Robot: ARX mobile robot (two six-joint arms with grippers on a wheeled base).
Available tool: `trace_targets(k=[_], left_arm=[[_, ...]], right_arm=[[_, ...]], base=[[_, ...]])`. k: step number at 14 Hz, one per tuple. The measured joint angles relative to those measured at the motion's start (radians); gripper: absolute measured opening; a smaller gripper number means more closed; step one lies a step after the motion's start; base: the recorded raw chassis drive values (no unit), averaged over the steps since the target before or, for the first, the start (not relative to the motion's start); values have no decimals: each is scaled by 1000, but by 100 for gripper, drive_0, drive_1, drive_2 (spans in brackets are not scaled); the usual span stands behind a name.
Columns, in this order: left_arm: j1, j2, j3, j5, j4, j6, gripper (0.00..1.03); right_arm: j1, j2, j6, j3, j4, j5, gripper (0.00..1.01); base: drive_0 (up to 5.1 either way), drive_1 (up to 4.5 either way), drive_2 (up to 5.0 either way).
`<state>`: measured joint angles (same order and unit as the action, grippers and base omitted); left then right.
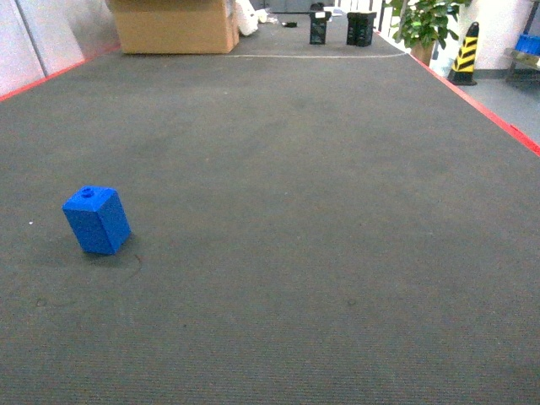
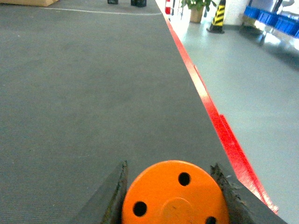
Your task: Sort blue parts and orange caps into right shelf containers
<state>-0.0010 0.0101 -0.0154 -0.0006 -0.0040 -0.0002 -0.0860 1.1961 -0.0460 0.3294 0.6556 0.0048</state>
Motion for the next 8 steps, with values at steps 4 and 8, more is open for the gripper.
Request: trace_targets(k=[4, 8], left_arm=[[-76, 501, -68, -158, 303, -19, 98], [-26, 1102, -286, 5, 539, 3, 98]], right_arm=[[1, 2, -7, 8, 7, -2, 45], [1, 2, -7, 8, 6, -2, 45]], base=[[0, 0, 0], [0, 0, 0]])
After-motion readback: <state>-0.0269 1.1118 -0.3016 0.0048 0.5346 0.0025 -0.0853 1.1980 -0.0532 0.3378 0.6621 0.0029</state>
